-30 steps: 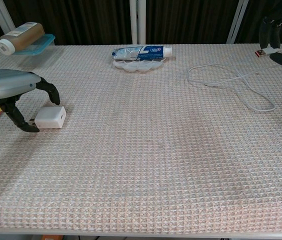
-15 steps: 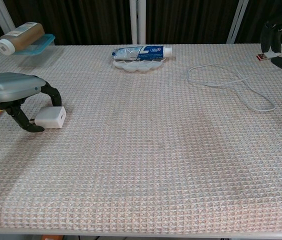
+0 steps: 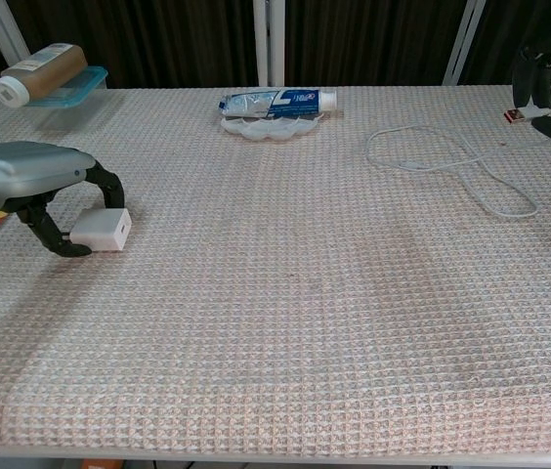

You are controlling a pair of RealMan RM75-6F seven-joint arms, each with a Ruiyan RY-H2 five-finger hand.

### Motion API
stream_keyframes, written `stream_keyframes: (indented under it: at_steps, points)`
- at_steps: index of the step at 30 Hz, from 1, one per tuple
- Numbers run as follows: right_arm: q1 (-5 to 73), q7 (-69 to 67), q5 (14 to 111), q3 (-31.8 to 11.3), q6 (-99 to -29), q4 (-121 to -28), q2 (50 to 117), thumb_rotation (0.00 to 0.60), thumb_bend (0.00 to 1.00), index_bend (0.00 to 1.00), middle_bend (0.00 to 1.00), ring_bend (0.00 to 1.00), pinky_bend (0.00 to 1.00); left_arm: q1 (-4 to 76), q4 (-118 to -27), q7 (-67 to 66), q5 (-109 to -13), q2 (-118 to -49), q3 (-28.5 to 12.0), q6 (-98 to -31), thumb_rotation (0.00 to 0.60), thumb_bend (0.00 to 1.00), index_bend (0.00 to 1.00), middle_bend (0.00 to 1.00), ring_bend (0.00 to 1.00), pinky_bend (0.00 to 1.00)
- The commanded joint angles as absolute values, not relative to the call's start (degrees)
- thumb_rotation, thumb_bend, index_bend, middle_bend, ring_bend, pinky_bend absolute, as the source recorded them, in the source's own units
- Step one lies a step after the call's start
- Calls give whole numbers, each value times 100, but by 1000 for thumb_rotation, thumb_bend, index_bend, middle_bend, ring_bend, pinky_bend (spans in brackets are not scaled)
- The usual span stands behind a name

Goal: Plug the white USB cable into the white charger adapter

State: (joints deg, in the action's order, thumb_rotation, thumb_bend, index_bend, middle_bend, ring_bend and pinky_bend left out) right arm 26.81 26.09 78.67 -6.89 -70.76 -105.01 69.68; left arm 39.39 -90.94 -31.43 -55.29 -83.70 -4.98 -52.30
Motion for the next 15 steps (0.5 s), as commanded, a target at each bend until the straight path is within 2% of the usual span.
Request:
stream_keyframes:
  at_steps: [1, 8, 15]
  points:
    - [2673, 2588, 7868, -688, -7081, -10491, 6980, 600, 334, 601, 527, 211, 0, 3948, -9095, -3078, -5532, -8400, -509, -5264, 600, 280, 404, 339, 142, 27]
    - [2624, 2516, 7885, -695, -7150, -10474, 7007, 600, 335, 601, 527, 211, 0, 3959, -9164, -2992, -5540, -8434, -546, -5430, 600, 307, 495, 457, 249, 77]
    - [2803, 2439, 7698, -820, -6871, -10450, 7126, 600, 340, 602, 528, 211, 0, 3969, -9524, -3151, -5539, -8305, -605, -5741, 600, 309, 501, 466, 257, 86]
